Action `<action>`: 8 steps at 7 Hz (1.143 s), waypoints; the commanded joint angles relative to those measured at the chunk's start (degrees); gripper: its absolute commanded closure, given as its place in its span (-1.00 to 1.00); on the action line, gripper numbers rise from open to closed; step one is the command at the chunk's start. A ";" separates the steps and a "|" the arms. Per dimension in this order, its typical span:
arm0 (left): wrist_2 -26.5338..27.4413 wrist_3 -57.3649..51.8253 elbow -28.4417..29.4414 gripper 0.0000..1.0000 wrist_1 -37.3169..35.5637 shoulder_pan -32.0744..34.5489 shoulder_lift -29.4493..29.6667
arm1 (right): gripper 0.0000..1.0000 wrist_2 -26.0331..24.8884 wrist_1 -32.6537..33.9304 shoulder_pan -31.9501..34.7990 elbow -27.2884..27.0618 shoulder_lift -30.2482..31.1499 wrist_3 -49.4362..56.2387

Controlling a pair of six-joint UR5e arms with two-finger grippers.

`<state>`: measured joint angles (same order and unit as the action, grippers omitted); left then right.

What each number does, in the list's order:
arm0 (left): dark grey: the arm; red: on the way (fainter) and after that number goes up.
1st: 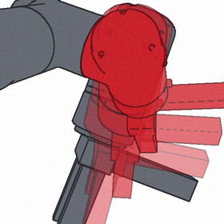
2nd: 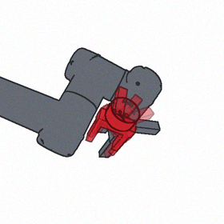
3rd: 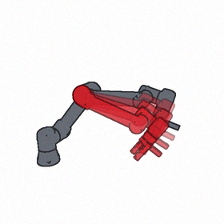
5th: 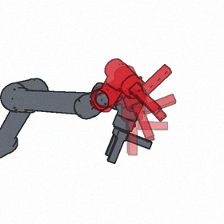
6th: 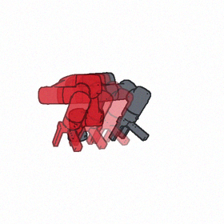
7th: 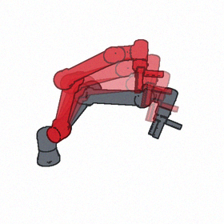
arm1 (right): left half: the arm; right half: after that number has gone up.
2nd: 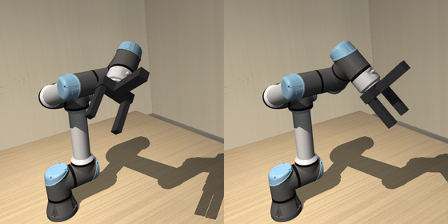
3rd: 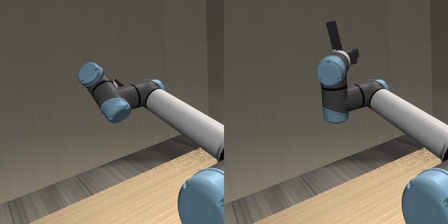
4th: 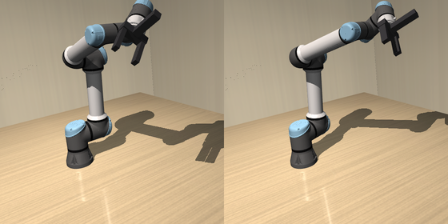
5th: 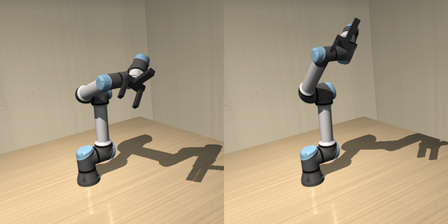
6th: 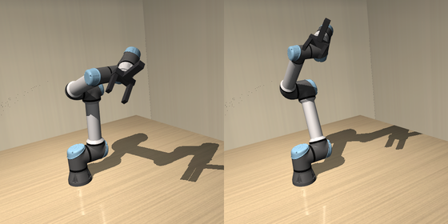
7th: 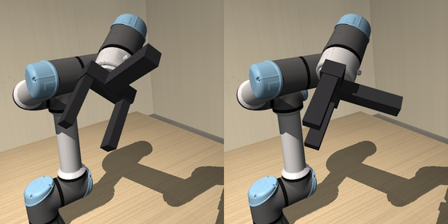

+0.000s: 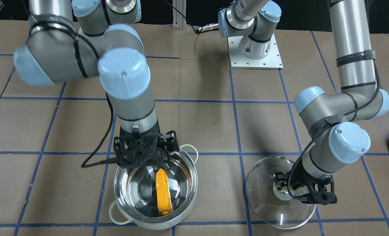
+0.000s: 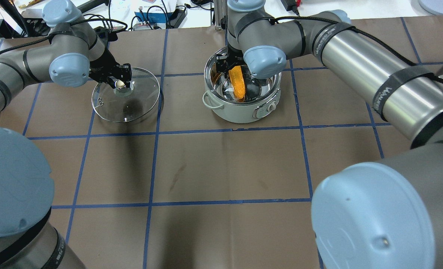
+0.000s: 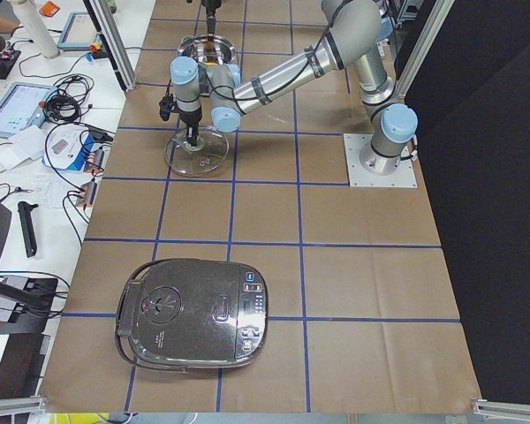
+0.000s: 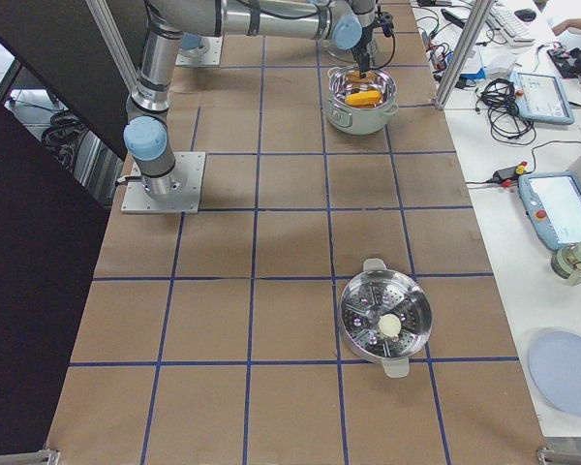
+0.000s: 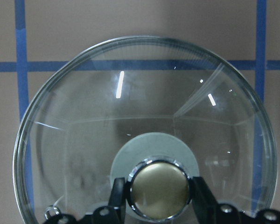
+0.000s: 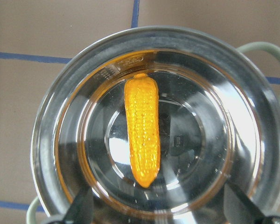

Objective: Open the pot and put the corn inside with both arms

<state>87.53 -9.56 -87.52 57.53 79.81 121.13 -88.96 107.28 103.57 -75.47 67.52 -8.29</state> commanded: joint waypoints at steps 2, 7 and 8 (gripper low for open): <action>0.28 1.30 0.77 -1.00 2.74 0.17 -1.85 | -1.00 -0.51 -21.51 -9.58 -3.26 16.72 7.56; 0.80 5.52 1.83 -1.00 22.86 4.29 -17.74 | -0.94 -0.08 -21.50 -11.02 -11.36 22.64 8.73; 0.80 5.52 2.26 -1.00 26.28 5.18 -21.25 | -0.95 -0.33 -21.15 -11.02 -11.54 22.74 8.73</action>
<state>88.31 -4.20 -85.56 79.97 83.74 104.00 -89.22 85.66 92.51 -86.37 89.87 0.47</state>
